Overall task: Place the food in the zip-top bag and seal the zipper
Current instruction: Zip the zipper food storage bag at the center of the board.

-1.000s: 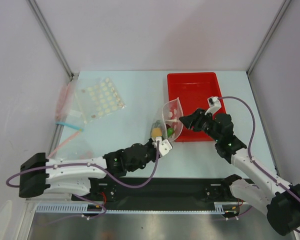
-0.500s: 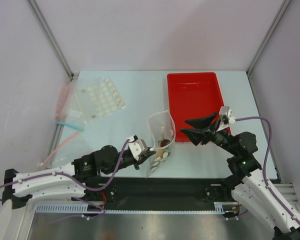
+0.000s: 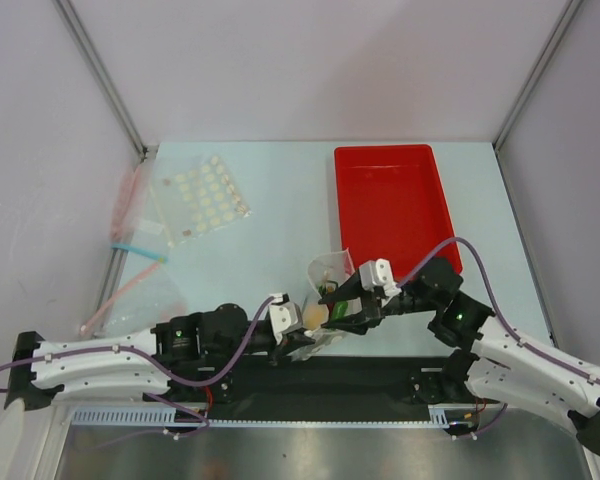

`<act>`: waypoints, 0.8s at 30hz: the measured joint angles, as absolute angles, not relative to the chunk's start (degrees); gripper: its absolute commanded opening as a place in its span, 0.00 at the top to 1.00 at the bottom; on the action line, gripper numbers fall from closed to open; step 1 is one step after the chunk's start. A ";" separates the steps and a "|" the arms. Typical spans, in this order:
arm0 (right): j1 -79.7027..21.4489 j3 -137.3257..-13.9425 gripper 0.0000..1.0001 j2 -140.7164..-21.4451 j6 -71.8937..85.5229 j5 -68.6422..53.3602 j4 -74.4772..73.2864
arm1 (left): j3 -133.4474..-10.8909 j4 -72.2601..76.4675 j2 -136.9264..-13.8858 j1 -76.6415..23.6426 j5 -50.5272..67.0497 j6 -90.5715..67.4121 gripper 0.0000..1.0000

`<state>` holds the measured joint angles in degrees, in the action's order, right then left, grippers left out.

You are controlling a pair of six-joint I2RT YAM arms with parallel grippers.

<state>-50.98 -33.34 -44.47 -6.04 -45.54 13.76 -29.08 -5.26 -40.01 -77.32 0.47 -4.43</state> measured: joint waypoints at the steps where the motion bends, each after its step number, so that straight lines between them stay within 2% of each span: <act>1: -51.94 -33.65 0.46 -45.19 -7.92 -45.52 12.99 | -28.67 -5.32 -39.35 -77.56 0.67 -4.56 1.00; 5: -56.25 -34.94 0.44 -47.79 -14.26 -44.36 8.56 | -27.75 -5.32 -37.47 -78.87 0.67 -4.62 1.00; 15: -61.23 -39.99 0.59 -54.81 -21.91 -40.86 0.10 | -26.92 -5.56 -36.34 -80.55 -0.05 -4.58 1.00; 21: -61.84 -41.10 0.58 -55.79 -22.92 -40.36 -2.04 | -26.89 -6.04 -36.23 -81.36 -2.09 -4.56 1.00; 24: -61.95 -41.60 0.62 -56.23 -23.24 -40.32 -2.87 | -26.89 -6.63 -35.77 -81.67 -3.68 -4.56 1.00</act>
<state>-61.95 -41.60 -56.23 -23.24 -40.32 -2.87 -26.89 -6.63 -35.77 -81.67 -3.68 -4.56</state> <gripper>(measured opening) 0.401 0.076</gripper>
